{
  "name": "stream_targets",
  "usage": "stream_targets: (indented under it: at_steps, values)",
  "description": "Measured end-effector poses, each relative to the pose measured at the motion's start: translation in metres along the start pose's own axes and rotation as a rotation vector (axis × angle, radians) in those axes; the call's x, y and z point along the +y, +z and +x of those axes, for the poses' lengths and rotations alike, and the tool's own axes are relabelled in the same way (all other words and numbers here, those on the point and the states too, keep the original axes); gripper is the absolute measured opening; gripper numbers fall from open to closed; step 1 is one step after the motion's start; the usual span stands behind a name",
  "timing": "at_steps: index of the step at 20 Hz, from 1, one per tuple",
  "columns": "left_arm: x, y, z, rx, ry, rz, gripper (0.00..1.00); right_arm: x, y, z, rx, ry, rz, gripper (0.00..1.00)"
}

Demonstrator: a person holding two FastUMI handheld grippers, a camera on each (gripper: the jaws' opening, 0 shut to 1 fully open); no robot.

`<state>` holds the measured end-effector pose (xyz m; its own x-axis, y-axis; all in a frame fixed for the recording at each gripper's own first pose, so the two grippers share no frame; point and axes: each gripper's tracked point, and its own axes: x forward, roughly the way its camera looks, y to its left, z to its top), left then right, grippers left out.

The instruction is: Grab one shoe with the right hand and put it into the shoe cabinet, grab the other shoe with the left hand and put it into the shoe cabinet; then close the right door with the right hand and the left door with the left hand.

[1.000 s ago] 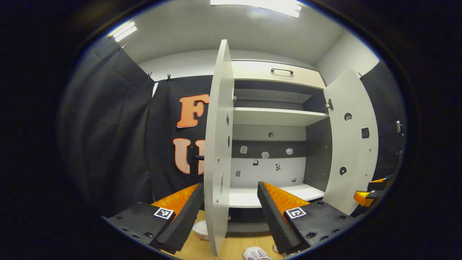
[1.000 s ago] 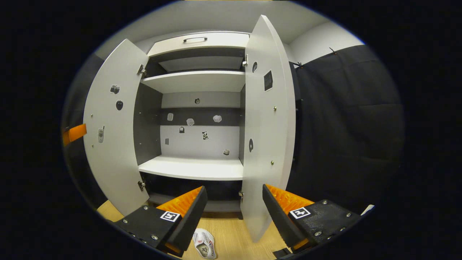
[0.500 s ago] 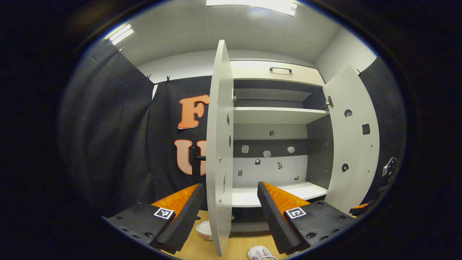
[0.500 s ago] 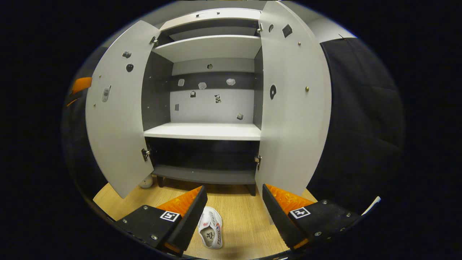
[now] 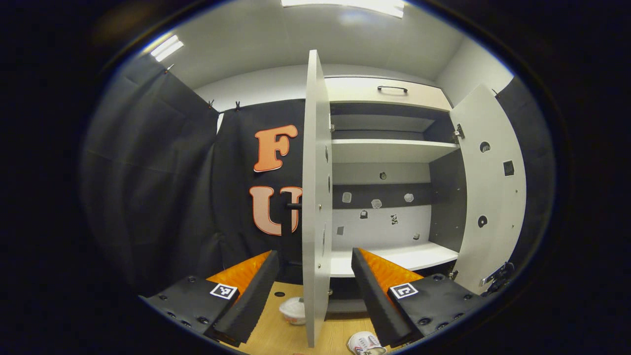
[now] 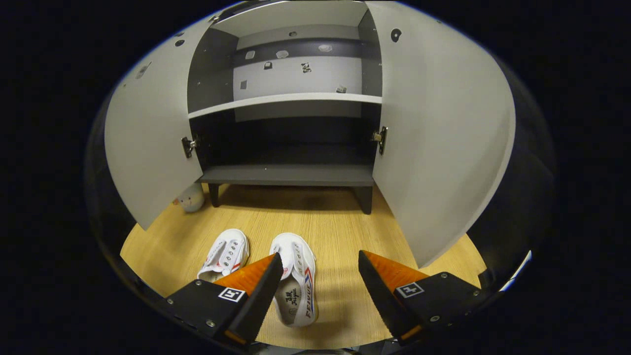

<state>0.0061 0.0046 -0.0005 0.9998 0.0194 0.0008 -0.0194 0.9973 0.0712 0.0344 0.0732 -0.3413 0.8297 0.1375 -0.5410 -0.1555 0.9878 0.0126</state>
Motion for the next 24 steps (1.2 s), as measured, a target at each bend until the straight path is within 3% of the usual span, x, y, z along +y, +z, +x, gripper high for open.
stream_targets:
  at_steps: [6, 10, 14, 18, 22, 23, 24]
  values:
    - [0.016, -0.006, -0.001, 0.016, 0.041, 0.019, 0.96, 0.013, -0.052, 0.037, 0.135, 0.030, -0.018, 0.91]
    - [0.021, -0.011, -0.002, 0.028, 0.054, 0.026, 0.96, 0.021, -0.063, 0.049, 0.179, 0.069, -0.019, 0.76]
    - [0.020, -0.017, -0.002, 0.040, 0.051, 0.024, 0.96, 0.025, -0.084, 0.053, 0.247, 0.088, -0.069, 0.59]
    - [0.020, -0.019, -0.002, 0.046, 0.053, 0.026, 0.96, 0.016, -0.090, 0.059, 0.271, 0.077, -0.017, 0.42]
    - [0.015, -0.019, -0.002, 0.046, 0.043, 0.028, 0.96, 0.004, -0.092, 0.072, 0.284, 0.027, 0.021, 0.19]
    - [0.012, -0.019, -0.002, 0.048, 0.038, 0.030, 0.96, 0.001, -0.091, 0.073, 0.283, 0.008, 0.043, 0.07]
    - [0.010, -0.021, -0.002, 0.051, 0.034, 0.031, 0.96, 0.001, -0.086, 0.072, 0.279, 0.004, 0.067, 0.02]
